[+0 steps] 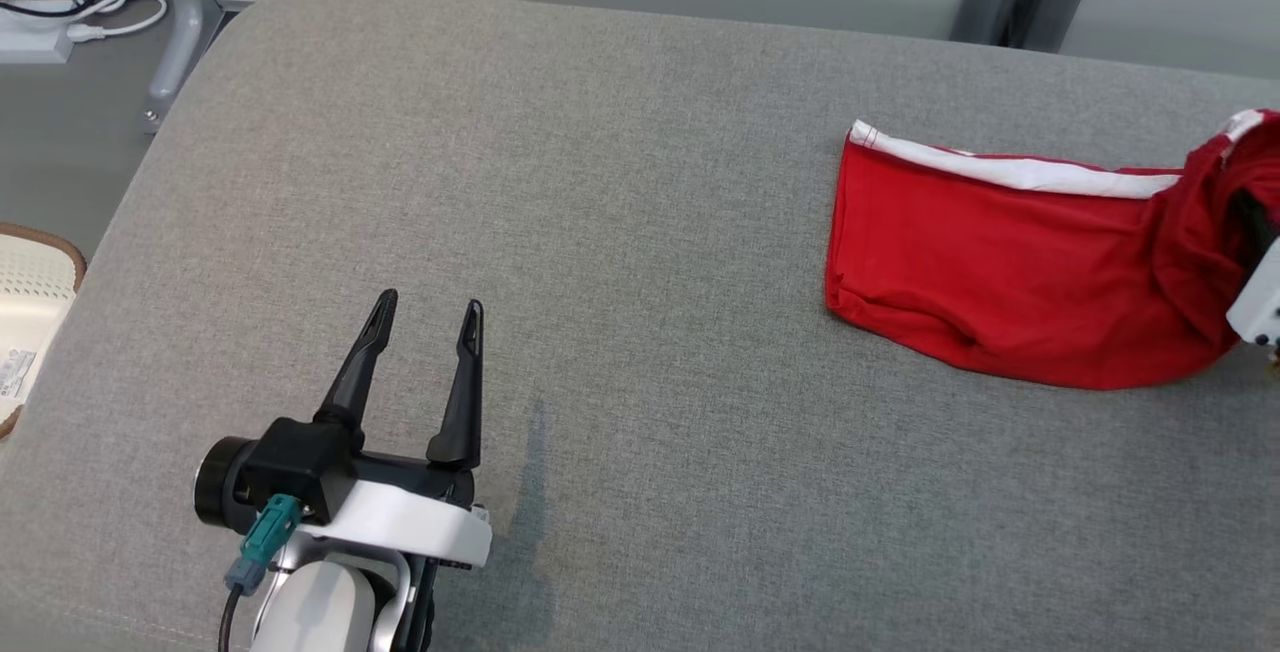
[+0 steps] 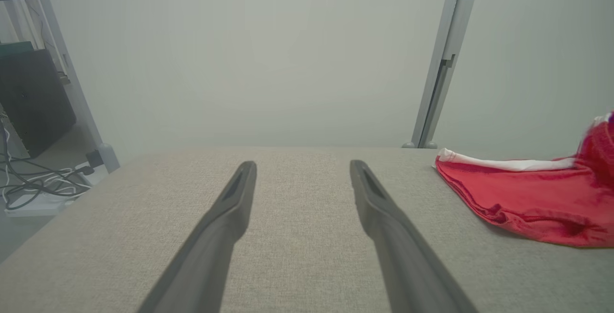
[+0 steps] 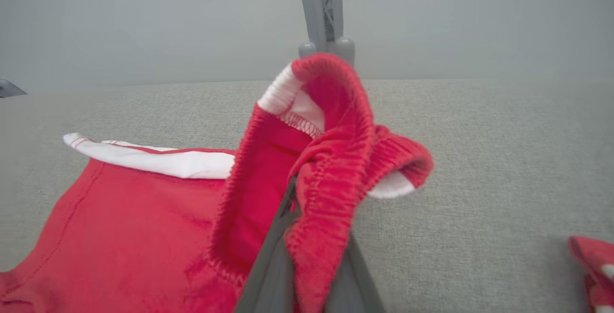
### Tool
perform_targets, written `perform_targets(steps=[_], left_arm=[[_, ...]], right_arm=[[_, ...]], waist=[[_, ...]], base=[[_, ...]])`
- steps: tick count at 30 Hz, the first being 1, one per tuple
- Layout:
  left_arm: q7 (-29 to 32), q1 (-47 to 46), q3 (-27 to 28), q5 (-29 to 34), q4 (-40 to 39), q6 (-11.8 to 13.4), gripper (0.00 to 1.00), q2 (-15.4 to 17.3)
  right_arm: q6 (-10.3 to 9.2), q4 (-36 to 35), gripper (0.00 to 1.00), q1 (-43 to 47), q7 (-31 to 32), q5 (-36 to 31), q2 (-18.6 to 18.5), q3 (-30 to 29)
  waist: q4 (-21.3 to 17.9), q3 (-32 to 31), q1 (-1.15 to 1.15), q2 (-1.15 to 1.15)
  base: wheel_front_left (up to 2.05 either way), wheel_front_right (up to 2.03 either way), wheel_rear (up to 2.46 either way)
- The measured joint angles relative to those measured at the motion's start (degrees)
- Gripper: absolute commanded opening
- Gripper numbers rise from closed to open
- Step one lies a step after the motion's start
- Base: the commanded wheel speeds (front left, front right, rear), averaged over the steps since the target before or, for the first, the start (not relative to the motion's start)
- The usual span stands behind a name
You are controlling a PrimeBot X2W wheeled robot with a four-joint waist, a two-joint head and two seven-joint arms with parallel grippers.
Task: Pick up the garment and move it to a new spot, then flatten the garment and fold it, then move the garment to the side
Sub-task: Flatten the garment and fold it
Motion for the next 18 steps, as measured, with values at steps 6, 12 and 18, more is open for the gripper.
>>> perform_targets(steps=[6,12,18], left_arm=[[0.0,0.2,-0.1,-0.2,0.7,0.1,1.0,0.0],[0.0,0.8,0.1,-0.5,0.6,0.1,1.0,0.0],[0.0,1.5,0.0,-0.8,0.5,0.1,1.0,0.0]], right_arm=[[0.0,-4.3,0.0,-1.2,0.4,1.8,1.5,3.8],[0.0,-8.6,0.0,-2.3,1.8,4.3,2.7,7.3],[0.0,-10.8,0.0,-3.0,3.1,5.9,3.1,10.6]], waist=[[-0.6,-2.2,0.0,0.0],[-0.2,-3.6,0.0,0.0],[1.4,-4.0,0.0,0.0]], base=[[0.0,0.0,0.0],[0.0,0.0,0.0],[0.0,0.0,0.0]])
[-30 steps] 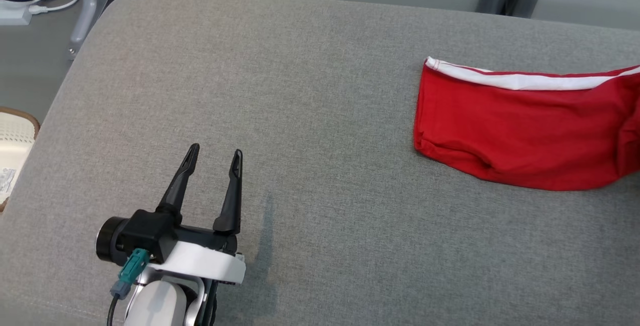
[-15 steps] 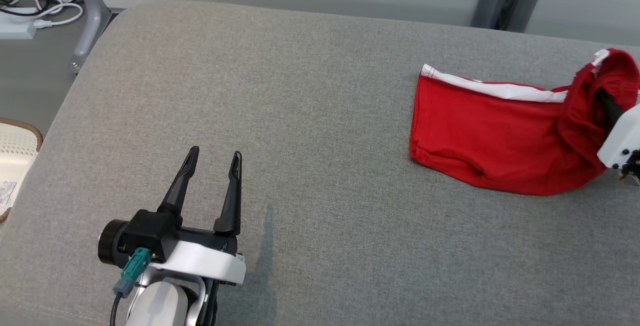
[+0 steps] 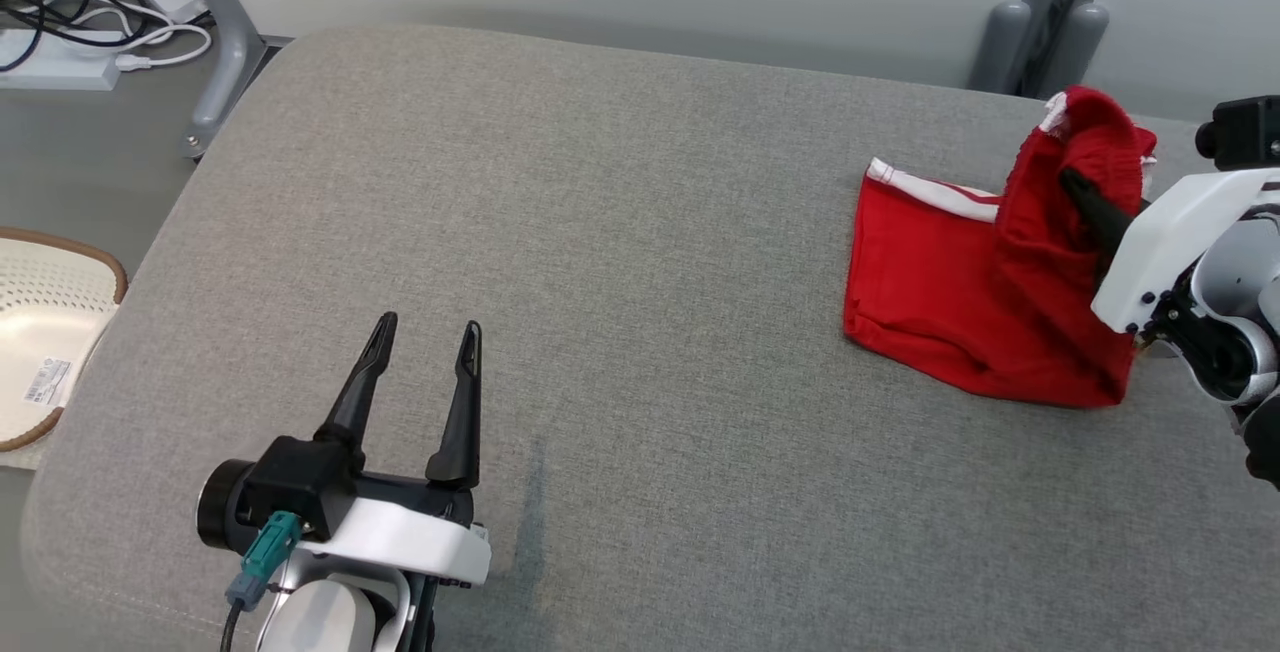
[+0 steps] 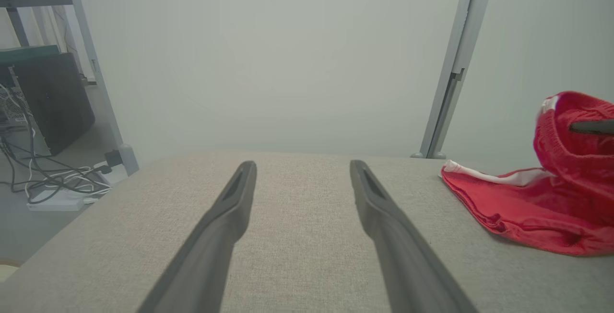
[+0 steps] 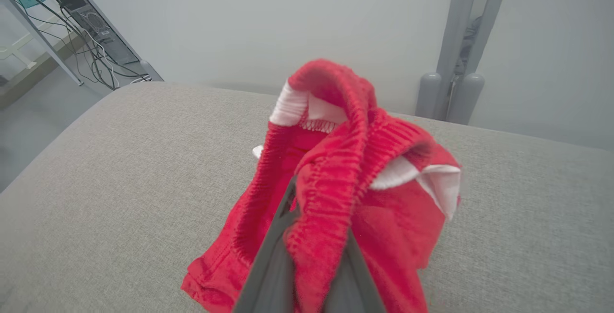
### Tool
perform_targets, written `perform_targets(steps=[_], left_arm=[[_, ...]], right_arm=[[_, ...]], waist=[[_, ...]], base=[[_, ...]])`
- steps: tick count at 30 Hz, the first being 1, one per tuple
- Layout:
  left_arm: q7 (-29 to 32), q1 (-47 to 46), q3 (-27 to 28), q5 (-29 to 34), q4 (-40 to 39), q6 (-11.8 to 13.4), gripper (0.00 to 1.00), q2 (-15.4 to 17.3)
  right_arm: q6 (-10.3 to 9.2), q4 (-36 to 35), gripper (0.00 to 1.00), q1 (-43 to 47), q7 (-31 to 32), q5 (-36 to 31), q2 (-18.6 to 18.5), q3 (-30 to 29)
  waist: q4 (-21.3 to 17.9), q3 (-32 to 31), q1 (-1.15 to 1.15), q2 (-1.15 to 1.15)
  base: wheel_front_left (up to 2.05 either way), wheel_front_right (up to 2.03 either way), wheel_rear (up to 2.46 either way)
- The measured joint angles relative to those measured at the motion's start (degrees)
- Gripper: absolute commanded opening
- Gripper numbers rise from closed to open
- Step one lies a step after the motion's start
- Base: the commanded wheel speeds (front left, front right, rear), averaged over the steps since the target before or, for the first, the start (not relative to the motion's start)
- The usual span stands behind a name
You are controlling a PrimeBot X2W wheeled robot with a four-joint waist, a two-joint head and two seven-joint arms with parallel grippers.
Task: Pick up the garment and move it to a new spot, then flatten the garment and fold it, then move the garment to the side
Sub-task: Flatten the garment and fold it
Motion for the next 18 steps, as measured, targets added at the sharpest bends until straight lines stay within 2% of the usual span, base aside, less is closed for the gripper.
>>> perform_targets(steps=[18], left_arm=[[0.0,0.2,-2.2,-1.9,0.0,1.0,1.0,0.0]], right_arm=[[0.0,4.9,0.0,-1.6,-0.2,2.6,4.3,6.3]], waist=[[5.6,2.5,0.0,0.0]], base=[[0.0,0.0,0.0]])
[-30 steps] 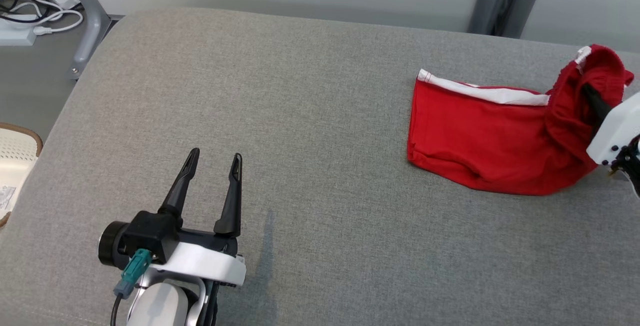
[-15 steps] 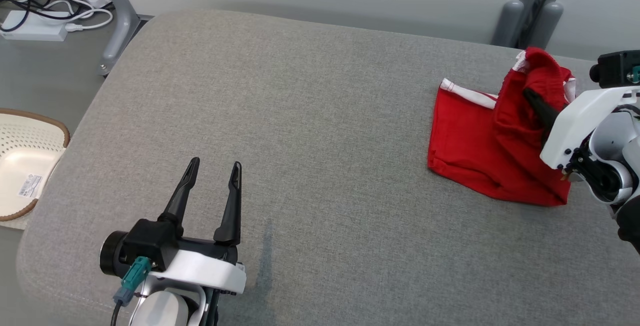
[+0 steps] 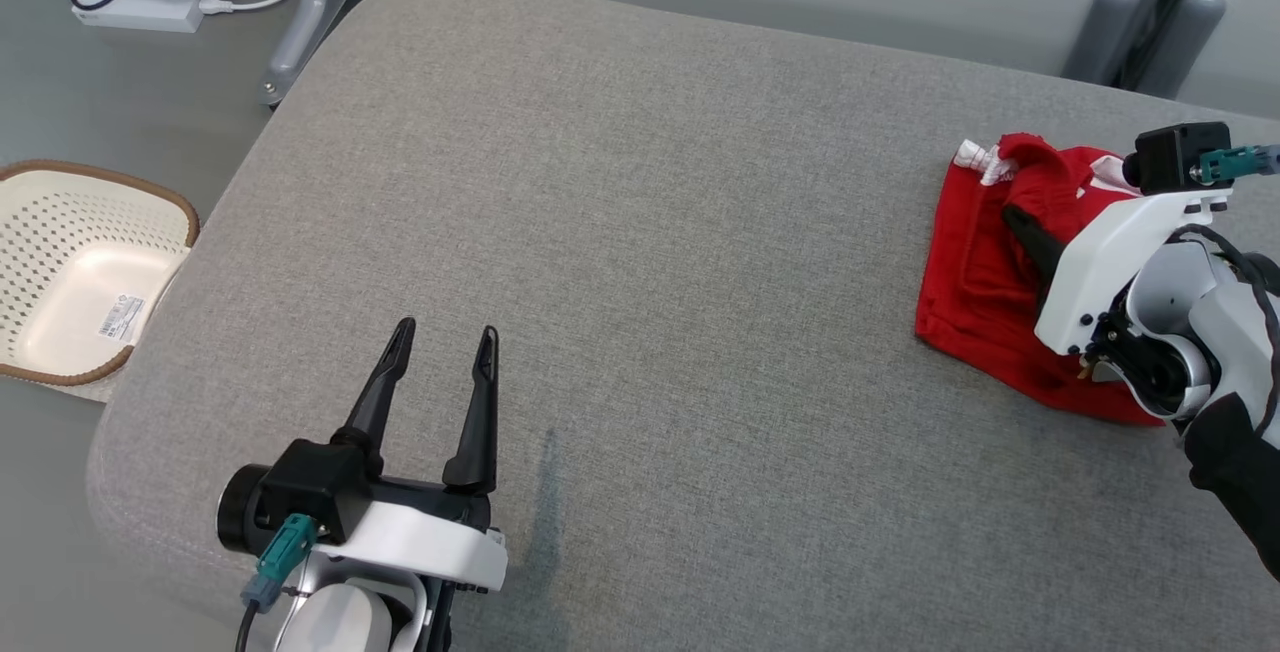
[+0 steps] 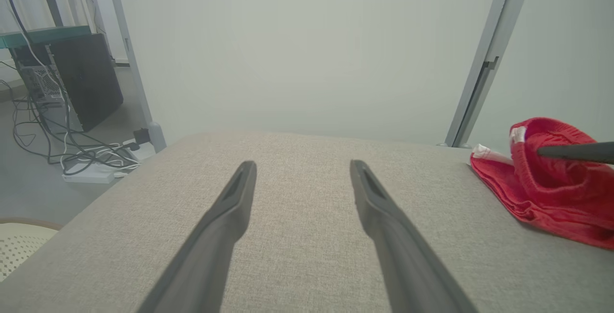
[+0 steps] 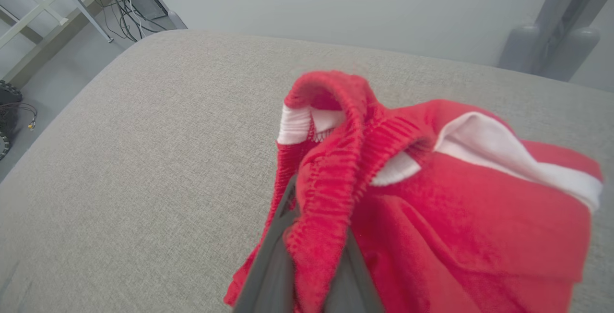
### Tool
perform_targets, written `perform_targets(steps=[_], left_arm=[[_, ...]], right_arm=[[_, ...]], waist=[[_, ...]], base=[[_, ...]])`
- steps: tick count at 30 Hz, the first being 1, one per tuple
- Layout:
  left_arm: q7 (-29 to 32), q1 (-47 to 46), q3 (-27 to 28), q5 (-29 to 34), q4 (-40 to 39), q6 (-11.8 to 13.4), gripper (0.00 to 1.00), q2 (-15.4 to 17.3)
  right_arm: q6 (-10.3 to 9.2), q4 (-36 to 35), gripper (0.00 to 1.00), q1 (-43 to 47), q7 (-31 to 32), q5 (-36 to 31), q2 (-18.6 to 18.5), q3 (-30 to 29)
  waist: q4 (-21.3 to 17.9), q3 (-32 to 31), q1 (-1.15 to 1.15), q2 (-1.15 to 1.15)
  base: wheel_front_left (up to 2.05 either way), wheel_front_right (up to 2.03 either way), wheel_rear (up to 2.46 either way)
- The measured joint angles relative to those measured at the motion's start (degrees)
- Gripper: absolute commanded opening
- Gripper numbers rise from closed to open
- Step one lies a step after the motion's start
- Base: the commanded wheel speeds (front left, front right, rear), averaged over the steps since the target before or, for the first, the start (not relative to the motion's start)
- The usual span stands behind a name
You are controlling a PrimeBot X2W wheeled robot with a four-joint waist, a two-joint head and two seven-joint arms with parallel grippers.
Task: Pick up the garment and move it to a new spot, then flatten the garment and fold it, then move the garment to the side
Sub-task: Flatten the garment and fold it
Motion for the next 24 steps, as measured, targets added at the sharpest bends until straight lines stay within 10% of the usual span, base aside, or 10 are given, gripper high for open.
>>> perform_targets(steps=[13,16,24], left_arm=[[0.0,-0.8,-2.2,-1.0,0.1,1.0,1.0,0.0],[0.0,-0.8,-2.2,-1.0,0.2,1.0,1.0,0.0],[0.0,-0.8,-1.6,-0.4,0.7,0.9,1.0,0.0]], right_arm=[[0.0,4.9,0.04,-1.2,-0.8,2.3,3.4,2.2],[0.0,5.9,1.0,-1.4,-1.6,2.9,3.7,2.3],[0.0,7.3,1.0,-1.5,-3.4,3.4,5.1,3.4]], waist=[[2.1,2.0,0.0,0.0],[2.0,1.9,0.0,0.0],[0.6,0.3,0.0,0.0]], base=[[0.0,0.0,0.0],[0.0,0.0,0.0],[0.0,0.0,0.0]])
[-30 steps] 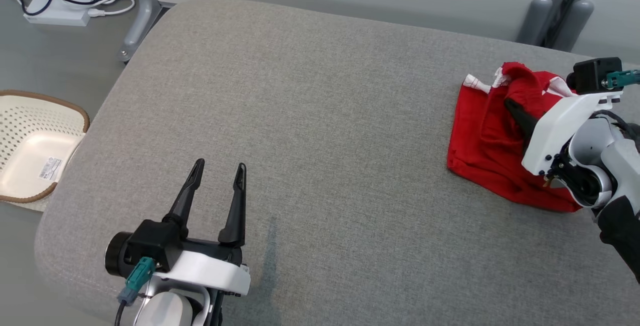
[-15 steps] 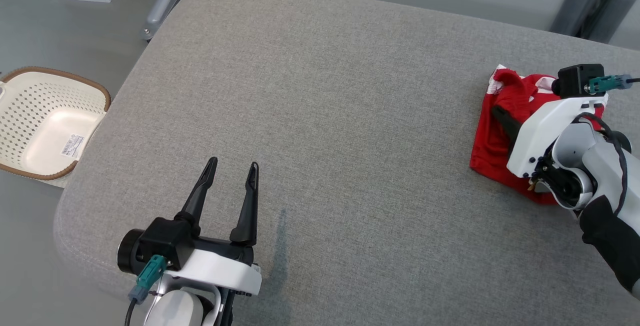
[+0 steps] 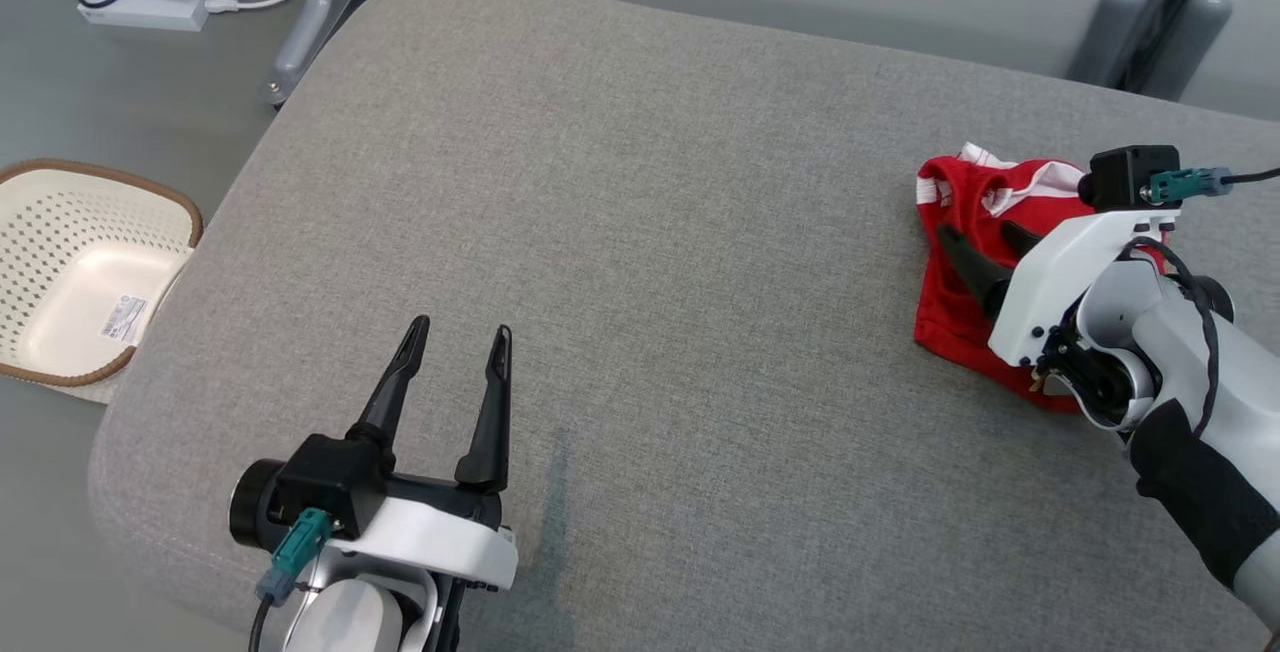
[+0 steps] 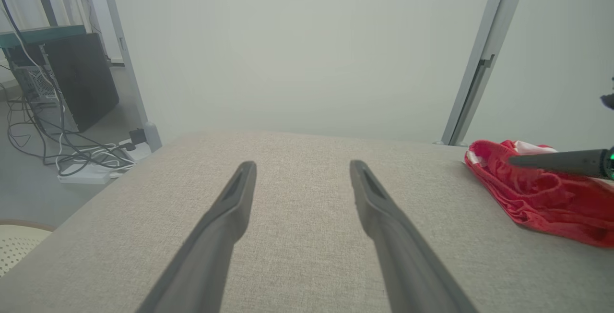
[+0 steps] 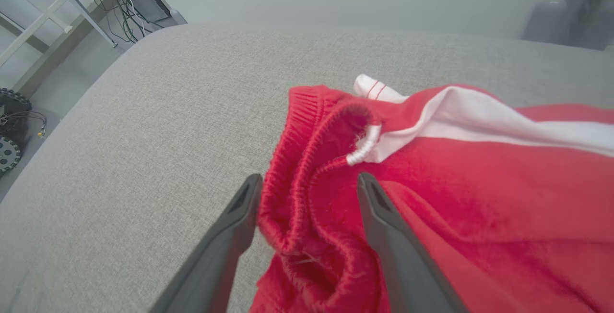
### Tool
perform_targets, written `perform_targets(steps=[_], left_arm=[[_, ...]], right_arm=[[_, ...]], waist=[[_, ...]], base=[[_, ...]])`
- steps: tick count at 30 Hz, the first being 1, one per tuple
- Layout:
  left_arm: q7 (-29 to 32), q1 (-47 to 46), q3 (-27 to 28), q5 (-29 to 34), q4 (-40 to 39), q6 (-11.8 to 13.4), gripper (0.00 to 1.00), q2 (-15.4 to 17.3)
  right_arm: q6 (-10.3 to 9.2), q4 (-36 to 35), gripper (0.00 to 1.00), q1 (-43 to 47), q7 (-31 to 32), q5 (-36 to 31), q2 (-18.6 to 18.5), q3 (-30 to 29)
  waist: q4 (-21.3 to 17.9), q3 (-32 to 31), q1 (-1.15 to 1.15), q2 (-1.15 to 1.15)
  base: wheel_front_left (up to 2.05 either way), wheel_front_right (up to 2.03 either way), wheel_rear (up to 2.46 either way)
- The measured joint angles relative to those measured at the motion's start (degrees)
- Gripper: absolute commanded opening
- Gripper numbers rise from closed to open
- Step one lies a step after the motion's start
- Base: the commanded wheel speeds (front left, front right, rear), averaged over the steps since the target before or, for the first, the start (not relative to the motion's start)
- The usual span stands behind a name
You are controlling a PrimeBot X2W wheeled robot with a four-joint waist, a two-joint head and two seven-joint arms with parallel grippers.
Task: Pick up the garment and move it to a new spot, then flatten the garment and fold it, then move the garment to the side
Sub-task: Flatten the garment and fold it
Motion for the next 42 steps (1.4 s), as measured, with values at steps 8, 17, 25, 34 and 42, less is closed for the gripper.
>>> perform_targets(steps=[8,17,25,34,42], left_arm=[[0.0,0.6,1.6,1.0,0.3,-0.5,1.0,0.0],[0.0,1.5,3.0,1.9,-0.1,-1.0,1.0,0.0],[0.0,1.9,3.7,2.0,-1.6,-1.0,1.0,0.0],[0.0,2.9,4.2,2.3,-3.3,-0.4,1.0,0.0],[0.0,3.9,4.6,2.3,-4.9,0.1,1.0,0.0]], right_arm=[[0.0,-0.8,1.0,-0.7,-0.3,-0.1,1.4,3.1],[0.0,-4.7,1.0,-3.1,-1.0,-0.6,0.9,5.5],[0.0,-6.7,1.0,-3.9,-11.4,-6.6,-3.0,6.5],[0.0,-7.2,1.0,-0.6,-18.7,-19.5,-4.6,-0.3],[0.0,-23.7,1.0,17.8,-18.8,-39.5,-1.7,-27.9]], waist=[[-3.0,-3.3,0.0,0.0],[-8.0,-6.9,0.0,0.0],[-12.3,-8.6,0.0,0.0],[-16.2,-9.1,0.0,0.0],[-17.6,-8.8,0.0,0.0]], base=[[0.0,0.0,0.0],[0.0,0.0,0.0],[0.0,0.0,0.0],[0.0,0.0,0.0],[0.0,0.0,0.0]])
